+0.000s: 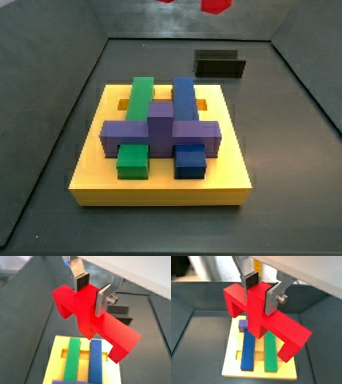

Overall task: Pick up the red object. Move up. Move to above the board. Insert the red object.
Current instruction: Move to above the board.

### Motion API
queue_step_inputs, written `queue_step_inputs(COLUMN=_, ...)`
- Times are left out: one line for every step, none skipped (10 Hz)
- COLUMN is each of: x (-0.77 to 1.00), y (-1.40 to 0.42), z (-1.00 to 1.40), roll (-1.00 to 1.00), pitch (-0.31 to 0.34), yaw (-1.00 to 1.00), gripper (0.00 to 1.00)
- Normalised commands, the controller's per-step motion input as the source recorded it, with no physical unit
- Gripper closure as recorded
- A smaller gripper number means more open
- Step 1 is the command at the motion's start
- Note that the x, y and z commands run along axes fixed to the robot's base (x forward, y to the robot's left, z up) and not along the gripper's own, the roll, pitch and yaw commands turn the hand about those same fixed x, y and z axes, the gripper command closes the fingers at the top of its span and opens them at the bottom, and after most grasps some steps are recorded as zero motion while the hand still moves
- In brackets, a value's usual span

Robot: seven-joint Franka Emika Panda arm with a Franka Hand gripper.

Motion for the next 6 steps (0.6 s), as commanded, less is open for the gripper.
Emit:
queue_step_inputs(x=0.06, y=-0.22, z=0.05, roll=0.04, pitch=0.098, yaw=1.0, gripper=1.0)
queue_step_inputs(x=0.05, y=-0.11, z=0.03, roll=0.05, pitch=0.116, yaw=1.0, gripper=1.0)
queue_step_inputs(x=0.06, y=-0.06, z=0.03, roll=0.05, pitch=0.133, yaw=1.0, gripper=1.0)
queue_step_inputs(x=0.06, y=-0.04, z=0.03, roll=0.06, pitch=0.154, yaw=1.0, gripper=1.0)
queue_step_inputs(x=0.07, y=-0.04, z=0.03, roll=0.07, pitch=0.182, yaw=1.0, gripper=1.0)
queue_step_inputs(x=0.07, y=-0.04, z=0.03, roll=0.1, pitch=0.239, yaw=1.0, gripper=1.0)
